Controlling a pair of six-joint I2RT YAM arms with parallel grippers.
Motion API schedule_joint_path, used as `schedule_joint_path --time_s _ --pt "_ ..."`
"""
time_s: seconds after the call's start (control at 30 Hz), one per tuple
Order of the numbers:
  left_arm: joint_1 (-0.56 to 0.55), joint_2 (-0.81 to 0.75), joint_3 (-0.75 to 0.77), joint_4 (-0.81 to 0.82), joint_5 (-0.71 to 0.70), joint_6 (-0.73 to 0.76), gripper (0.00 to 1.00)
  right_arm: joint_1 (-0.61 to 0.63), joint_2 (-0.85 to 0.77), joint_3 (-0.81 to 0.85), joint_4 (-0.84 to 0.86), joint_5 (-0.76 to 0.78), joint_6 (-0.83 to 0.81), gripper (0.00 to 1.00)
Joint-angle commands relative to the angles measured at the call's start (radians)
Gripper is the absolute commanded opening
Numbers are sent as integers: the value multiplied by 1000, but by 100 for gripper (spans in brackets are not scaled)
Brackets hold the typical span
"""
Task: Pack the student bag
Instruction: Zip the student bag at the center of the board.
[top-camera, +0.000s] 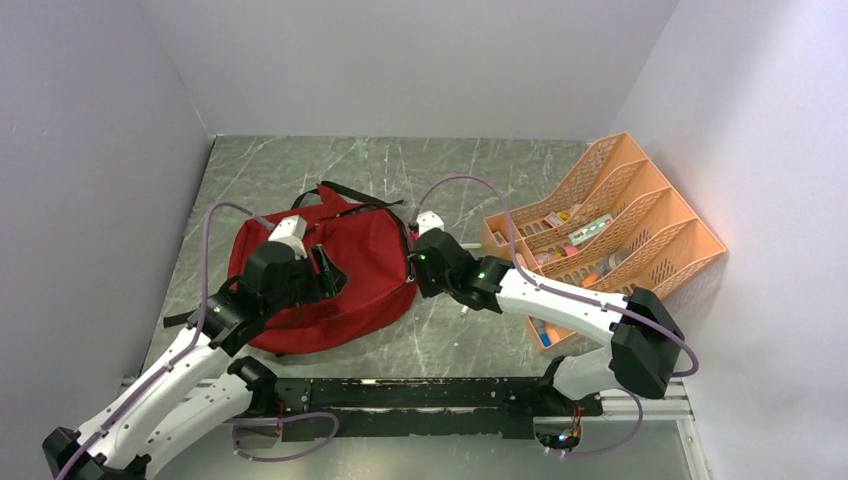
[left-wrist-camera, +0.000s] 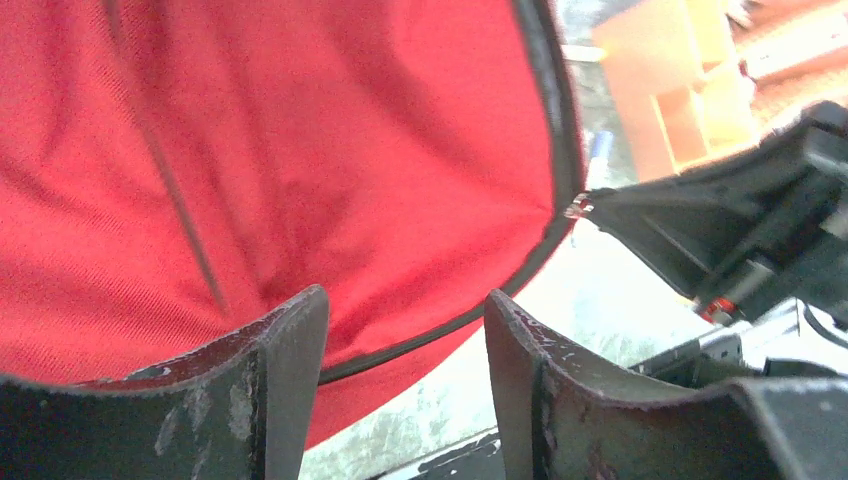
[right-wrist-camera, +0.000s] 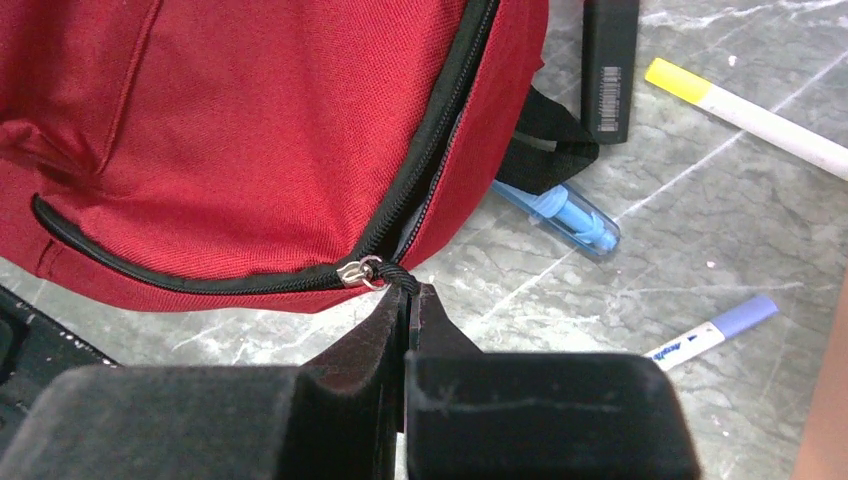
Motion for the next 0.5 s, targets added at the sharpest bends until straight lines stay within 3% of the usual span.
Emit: schedule_joint_path --time_s 0.0,0.2,0.47 --pt "-6 28 7 175 192 228 63 -38 -29 -13 79 -119 -21 0" --pt "-122 88 -28 275 184 291 65 -42 -56 -28 104 -180 -41 0" --pt "-280 124 -105 546 172 356 51 -44 -107 -50 113 -247 -44 0"
